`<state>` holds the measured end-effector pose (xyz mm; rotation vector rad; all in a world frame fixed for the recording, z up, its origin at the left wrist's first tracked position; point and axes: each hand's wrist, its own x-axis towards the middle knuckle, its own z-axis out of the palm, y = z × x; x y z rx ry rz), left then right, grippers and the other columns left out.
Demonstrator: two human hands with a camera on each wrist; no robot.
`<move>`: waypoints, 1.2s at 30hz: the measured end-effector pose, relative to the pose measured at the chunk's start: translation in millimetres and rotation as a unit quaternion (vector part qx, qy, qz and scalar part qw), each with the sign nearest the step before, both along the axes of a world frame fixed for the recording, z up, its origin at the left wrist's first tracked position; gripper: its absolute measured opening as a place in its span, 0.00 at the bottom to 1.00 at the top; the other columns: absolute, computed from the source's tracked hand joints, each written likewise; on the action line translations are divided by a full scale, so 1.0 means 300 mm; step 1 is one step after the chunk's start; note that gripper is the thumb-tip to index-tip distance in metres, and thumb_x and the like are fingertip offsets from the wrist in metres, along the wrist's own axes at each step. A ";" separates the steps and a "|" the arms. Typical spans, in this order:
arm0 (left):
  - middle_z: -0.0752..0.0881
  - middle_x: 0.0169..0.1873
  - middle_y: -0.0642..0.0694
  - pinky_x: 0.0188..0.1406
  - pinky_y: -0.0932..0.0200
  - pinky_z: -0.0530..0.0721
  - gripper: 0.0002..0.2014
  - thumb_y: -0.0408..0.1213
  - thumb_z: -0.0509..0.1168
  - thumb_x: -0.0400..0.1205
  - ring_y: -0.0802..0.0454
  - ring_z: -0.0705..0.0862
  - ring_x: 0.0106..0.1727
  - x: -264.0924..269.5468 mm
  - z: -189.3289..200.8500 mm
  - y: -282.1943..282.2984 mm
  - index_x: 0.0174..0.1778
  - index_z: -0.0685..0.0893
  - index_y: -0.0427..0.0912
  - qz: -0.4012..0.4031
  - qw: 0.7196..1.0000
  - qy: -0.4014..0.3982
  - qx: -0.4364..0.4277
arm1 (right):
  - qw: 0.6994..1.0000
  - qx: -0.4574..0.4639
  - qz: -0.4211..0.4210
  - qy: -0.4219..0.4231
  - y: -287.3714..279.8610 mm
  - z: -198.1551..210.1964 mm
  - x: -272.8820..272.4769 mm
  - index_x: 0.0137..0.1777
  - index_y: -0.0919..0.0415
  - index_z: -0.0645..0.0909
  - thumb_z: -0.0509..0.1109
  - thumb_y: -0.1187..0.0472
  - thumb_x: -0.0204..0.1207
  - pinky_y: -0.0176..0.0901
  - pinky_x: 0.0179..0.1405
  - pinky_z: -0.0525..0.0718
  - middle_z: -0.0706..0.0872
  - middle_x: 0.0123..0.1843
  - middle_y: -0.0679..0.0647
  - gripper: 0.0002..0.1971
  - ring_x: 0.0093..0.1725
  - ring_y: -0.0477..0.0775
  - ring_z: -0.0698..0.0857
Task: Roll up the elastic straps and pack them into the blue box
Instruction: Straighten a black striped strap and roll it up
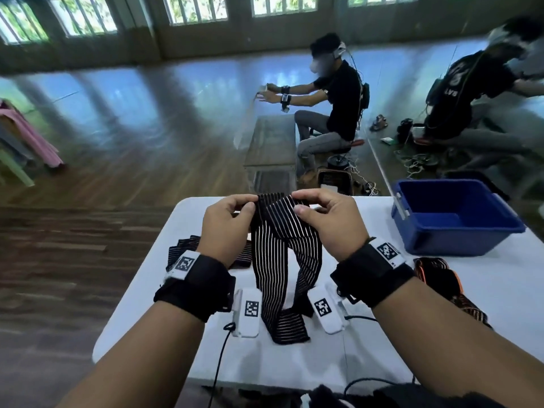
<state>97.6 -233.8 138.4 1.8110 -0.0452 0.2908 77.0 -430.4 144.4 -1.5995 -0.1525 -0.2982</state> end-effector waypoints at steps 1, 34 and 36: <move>0.93 0.42 0.45 0.51 0.39 0.92 0.09 0.34 0.66 0.83 0.44 0.92 0.47 0.006 -0.002 -0.002 0.48 0.92 0.49 -0.013 1.000 0.005 -0.013 | 1.000 0.000 -0.008 0.007 0.006 -0.003 -0.001 0.56 0.56 0.90 0.75 0.72 0.75 0.60 0.51 0.91 0.93 0.47 0.55 0.13 0.41 0.59 0.91; 0.89 0.41 0.44 0.44 0.52 0.89 0.09 0.28 0.74 0.79 0.50 0.89 0.43 0.015 -0.005 -0.055 0.52 0.85 0.44 -0.089 0.988 0.019 -0.127 | 0.993 -0.040 -0.099 0.051 0.049 -0.061 -0.026 0.64 0.45 0.86 0.75 0.65 0.75 0.63 0.38 0.91 0.86 0.35 0.72 0.20 0.36 0.71 0.87; 0.88 0.37 0.47 0.35 0.57 0.86 0.11 0.25 0.71 0.80 0.53 0.87 0.36 0.012 -0.006 -0.059 0.51 0.79 0.43 -0.087 0.989 0.012 -0.123 | 0.991 -0.070 -0.104 0.045 0.047 -0.060 -0.025 0.63 0.46 0.86 0.76 0.65 0.74 0.52 0.36 0.89 0.84 0.32 0.60 0.19 0.31 0.58 0.83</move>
